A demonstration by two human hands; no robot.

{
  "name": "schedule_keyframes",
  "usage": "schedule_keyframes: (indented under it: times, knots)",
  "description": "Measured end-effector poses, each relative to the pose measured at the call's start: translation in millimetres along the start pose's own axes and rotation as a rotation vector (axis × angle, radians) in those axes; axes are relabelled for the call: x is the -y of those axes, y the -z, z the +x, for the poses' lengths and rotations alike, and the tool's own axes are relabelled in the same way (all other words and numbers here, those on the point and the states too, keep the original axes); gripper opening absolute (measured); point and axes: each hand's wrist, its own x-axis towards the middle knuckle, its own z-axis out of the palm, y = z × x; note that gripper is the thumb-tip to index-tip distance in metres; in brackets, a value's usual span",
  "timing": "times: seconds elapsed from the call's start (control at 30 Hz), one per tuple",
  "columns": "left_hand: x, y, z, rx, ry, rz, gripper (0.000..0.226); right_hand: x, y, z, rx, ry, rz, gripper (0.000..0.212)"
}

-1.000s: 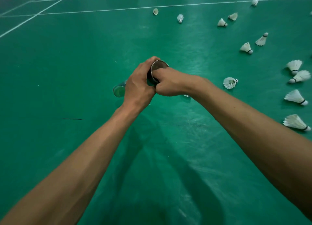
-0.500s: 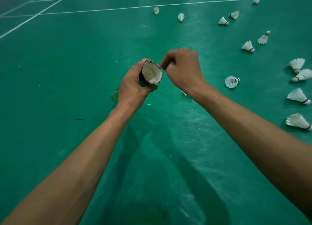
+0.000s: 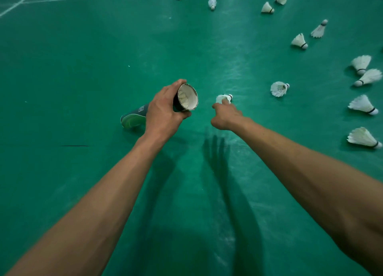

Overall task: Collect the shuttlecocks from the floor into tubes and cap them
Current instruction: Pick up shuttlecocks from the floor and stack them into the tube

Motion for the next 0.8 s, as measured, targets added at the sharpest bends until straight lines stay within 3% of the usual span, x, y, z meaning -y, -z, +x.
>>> schedule_keyframes:
  times: [0.33,0.67,0.8]
  knots:
    - [38.0,-36.6,7.3,0.059,-0.08,0.09,0.08,-37.9,-37.4,67.6,-0.072,-0.165,0.122,0.073]
    - [51.6,-64.4,18.9,0.047,-0.087,0.126,0.077,-37.2,-43.0,110.8,-0.058,-0.207,0.213,0.065]
    - [54.0,-67.1,20.4,0.063,-0.087,0.132,0.079,-42.7,-48.5,112.6,-0.074,-0.138,0.256,0.062]
